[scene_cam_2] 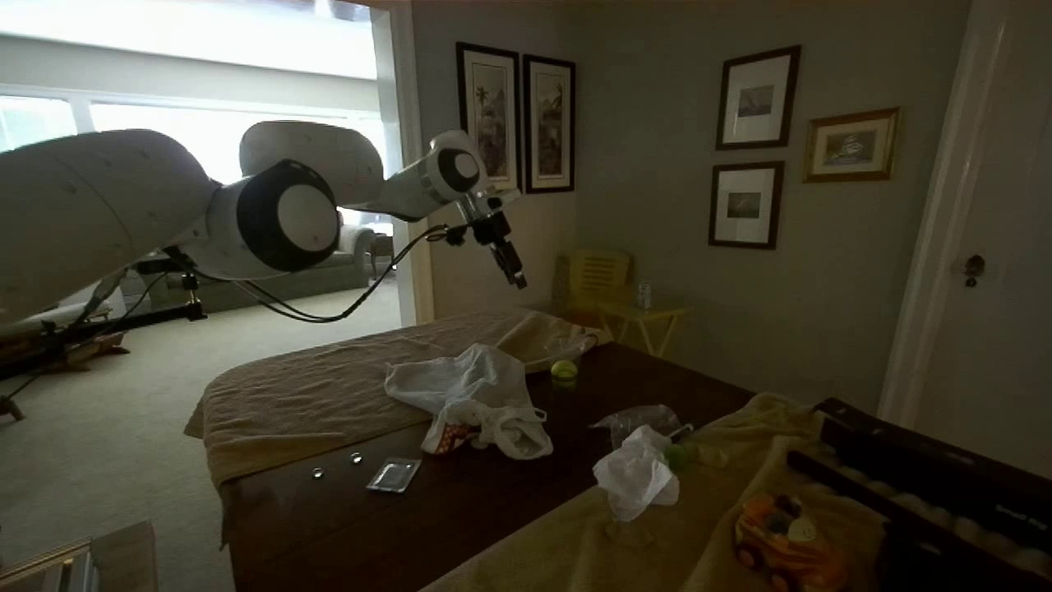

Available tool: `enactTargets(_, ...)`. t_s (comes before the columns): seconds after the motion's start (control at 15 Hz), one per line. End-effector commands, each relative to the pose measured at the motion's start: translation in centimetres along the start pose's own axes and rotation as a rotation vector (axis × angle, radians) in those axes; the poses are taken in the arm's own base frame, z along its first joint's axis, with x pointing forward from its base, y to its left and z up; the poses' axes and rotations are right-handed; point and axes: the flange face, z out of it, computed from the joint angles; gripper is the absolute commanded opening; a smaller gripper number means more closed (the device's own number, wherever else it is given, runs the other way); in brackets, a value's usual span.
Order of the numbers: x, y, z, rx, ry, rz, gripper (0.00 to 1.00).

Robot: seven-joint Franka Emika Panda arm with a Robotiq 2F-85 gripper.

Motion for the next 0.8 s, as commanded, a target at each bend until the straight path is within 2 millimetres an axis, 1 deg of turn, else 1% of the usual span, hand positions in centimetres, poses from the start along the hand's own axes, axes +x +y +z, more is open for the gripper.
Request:
enactTargets(0.0,-0.2,-0.4,0.0,-0.011,0.035,-0.179,1.0)
enactTargets(0.13,-0.1,0.0,0.2,-0.007,0.005,-0.123,1.0)
enactTargets(0.4,-0.2,-0.1,0.5,-0.012,0.004,-0.142,1.0)
enactTargets(0.53,1.4,1.1,1.0,0.005,0.007,-0.138,1.0)
enactTargets(0.67,4.0,2.7,1.8,0.08,0.024,-0.154,1.0)
enactTargets(0.73,4.9,3.4,2.2,0.112,0.027,-0.147,1.0)
